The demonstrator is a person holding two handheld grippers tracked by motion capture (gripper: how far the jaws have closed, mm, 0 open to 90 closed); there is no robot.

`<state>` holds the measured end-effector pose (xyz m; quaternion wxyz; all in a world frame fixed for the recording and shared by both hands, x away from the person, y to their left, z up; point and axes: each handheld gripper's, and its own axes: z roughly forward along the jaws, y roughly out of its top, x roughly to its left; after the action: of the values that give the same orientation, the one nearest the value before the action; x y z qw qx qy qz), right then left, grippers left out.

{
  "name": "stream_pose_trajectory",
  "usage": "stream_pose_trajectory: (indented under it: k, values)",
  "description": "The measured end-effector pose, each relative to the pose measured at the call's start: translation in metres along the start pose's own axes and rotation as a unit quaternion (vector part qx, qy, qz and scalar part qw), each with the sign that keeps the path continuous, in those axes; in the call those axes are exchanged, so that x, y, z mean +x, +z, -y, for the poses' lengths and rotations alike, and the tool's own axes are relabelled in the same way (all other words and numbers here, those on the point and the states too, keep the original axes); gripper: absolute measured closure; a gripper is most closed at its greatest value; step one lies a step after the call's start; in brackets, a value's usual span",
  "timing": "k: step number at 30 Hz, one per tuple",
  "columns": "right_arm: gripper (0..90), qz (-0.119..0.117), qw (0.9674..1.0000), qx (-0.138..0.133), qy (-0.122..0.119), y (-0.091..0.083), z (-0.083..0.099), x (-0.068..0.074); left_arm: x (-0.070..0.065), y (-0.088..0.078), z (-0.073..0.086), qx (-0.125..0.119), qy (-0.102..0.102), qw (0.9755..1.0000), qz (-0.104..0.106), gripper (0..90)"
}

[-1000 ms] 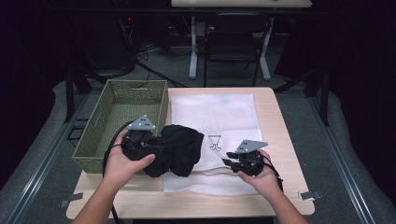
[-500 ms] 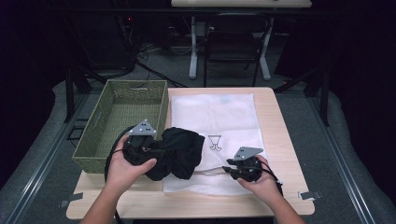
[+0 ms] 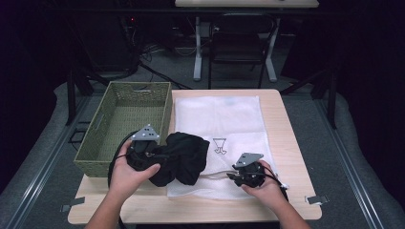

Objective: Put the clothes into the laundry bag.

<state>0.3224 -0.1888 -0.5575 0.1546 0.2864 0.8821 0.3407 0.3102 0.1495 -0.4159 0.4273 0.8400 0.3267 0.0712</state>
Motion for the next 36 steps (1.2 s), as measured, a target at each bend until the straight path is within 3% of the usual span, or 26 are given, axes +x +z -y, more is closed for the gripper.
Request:
stream_pose_trajectory:
  k: [10,18,27,36]
  values:
    - [57.3,0.015,0.9997,0.012,-0.017,0.009,-0.001,0.002,0.0,0.002,0.004,-0.004,-0.004,1.0,0.004,69.3]
    - [58.6,0.024,0.9995,0.002,-0.021,0.012,-0.005,0.003,-0.001,0.002,0.004,-0.004,-0.005,1.0,0.005,69.3]
    - [70.2,0.025,0.9992,-0.011,-0.03,0.011,-0.015,0.008,-0.002,0.001,0.005,-0.005,-0.006,1.0,0.006,69.3]
    - [84.3,0.008,0.9995,-0.002,-0.032,0.008,-0.024,0.007,-0.003,-0.004,0.005,-0.009,-0.004,0.9999,0.004,69.3]
